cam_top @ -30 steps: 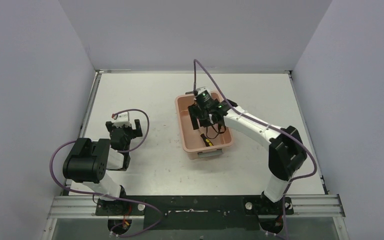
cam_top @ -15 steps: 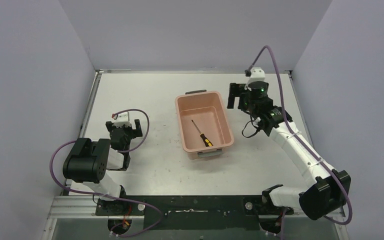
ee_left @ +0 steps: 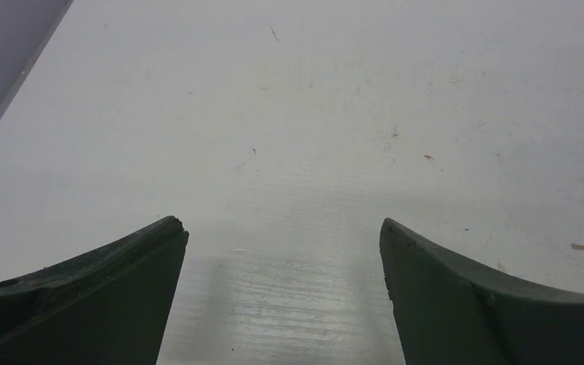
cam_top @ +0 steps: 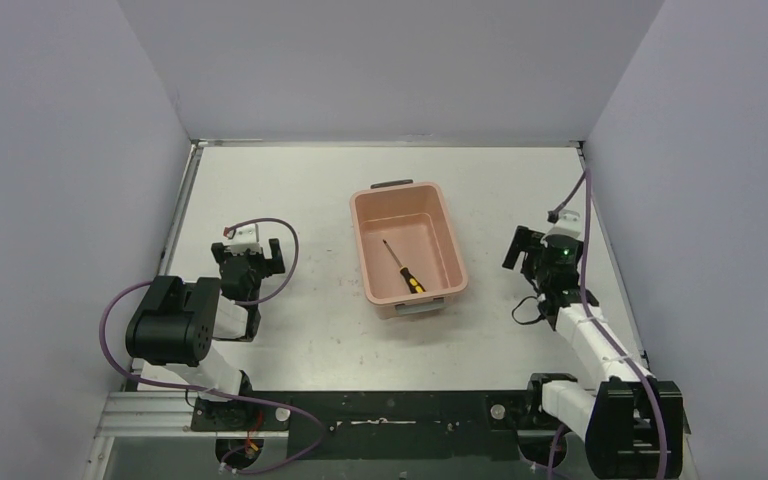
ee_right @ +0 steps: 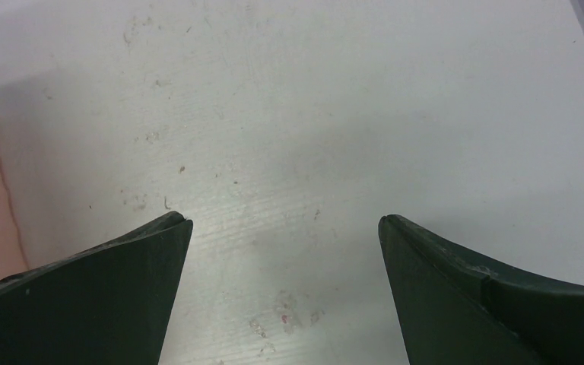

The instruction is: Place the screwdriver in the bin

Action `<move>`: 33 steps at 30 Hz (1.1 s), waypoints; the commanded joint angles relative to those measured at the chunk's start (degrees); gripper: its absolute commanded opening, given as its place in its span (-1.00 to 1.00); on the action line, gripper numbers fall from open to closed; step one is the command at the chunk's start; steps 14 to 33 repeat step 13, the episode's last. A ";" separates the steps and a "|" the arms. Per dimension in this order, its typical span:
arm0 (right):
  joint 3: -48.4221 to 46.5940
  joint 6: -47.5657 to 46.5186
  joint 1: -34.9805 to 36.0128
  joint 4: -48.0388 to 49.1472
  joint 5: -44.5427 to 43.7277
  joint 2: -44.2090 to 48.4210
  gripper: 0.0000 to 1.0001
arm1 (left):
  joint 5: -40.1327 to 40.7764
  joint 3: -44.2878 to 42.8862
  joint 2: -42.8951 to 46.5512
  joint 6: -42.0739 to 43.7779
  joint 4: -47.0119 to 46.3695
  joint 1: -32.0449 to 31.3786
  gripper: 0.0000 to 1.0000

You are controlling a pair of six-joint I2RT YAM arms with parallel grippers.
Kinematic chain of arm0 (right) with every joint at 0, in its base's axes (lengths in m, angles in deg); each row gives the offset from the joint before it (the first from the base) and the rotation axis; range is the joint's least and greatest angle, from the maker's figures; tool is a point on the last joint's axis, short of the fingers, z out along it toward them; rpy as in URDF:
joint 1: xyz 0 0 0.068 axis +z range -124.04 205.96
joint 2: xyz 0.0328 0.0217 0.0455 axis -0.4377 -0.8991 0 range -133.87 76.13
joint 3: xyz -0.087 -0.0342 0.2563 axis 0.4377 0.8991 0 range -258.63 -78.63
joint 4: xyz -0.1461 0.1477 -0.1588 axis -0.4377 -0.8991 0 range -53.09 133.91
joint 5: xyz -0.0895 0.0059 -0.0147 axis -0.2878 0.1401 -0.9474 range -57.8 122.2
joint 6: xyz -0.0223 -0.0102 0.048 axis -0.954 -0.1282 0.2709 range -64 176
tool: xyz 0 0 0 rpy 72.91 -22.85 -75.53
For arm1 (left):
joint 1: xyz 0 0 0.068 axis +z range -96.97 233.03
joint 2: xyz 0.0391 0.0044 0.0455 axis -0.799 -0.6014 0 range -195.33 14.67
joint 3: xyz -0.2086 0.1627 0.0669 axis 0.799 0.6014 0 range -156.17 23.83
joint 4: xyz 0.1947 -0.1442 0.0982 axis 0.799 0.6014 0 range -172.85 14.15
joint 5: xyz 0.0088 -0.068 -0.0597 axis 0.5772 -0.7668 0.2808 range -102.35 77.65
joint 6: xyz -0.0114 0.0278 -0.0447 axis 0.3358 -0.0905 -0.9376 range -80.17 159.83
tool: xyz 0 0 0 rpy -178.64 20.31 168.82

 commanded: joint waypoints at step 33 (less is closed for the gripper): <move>11.04 -0.36 -0.19 21.30 0.94 4.51 1.00 | 0.17 -1.03 0.05 0.36 -2.49 -0.25 0.94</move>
